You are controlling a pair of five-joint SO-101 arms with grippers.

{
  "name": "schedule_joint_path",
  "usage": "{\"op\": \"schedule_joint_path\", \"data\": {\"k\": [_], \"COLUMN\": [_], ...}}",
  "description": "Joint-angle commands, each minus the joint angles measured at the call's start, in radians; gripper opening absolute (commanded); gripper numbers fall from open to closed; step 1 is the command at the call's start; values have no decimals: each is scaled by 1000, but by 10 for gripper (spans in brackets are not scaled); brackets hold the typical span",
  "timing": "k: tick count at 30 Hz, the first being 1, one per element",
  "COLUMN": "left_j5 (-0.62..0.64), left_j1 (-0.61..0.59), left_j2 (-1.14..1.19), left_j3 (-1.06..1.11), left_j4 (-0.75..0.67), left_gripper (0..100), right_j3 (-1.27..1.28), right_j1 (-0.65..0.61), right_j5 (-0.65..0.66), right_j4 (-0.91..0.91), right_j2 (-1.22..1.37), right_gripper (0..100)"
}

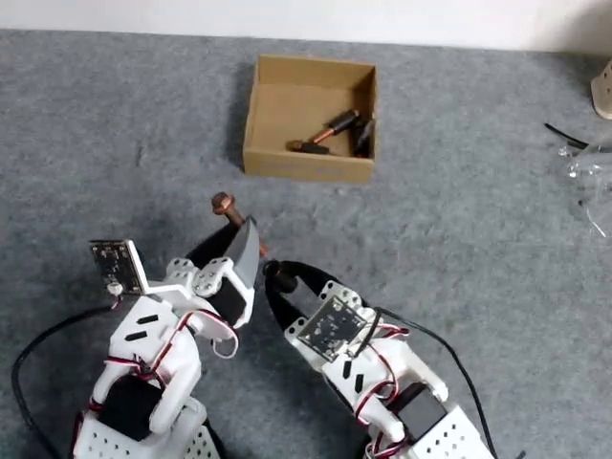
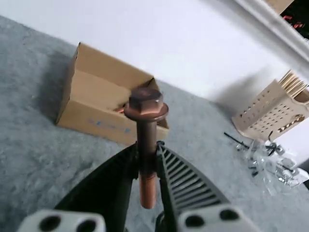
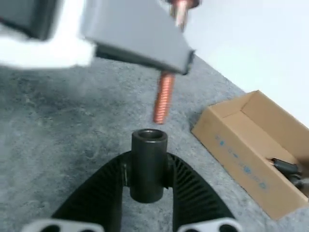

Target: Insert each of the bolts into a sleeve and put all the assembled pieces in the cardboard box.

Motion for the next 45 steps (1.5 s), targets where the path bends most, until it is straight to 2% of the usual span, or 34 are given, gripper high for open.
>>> {"op": "schedule_joint_path", "data": {"k": [1, 5, 16, 21, 29, 45], "left_j5": [9, 9, 9, 8, 5, 9], "left_j1": [38, 102, 114, 116, 114, 147], "left_j2": [-15, -15, -15, -15, -15, -15], "left_j3": [-111, -171, -145, -74, 35, 25], "left_j4": [60, 146, 167, 153, 12, 18], "left_gripper": [4, 4, 4, 4, 4, 4], "right_j3": [4, 8, 10, 10, 7, 5], "right_j1": [24, 21, 19, 18, 22, 22], "right_j5": [14, 14, 14, 14, 14, 14], "right_j4": [-39, -39, -39, -38, -38, -38], "right_j2": [-12, -12, -12, -12, -12, -12], "right_gripper": [5, 5, 5, 5, 5, 5]}}
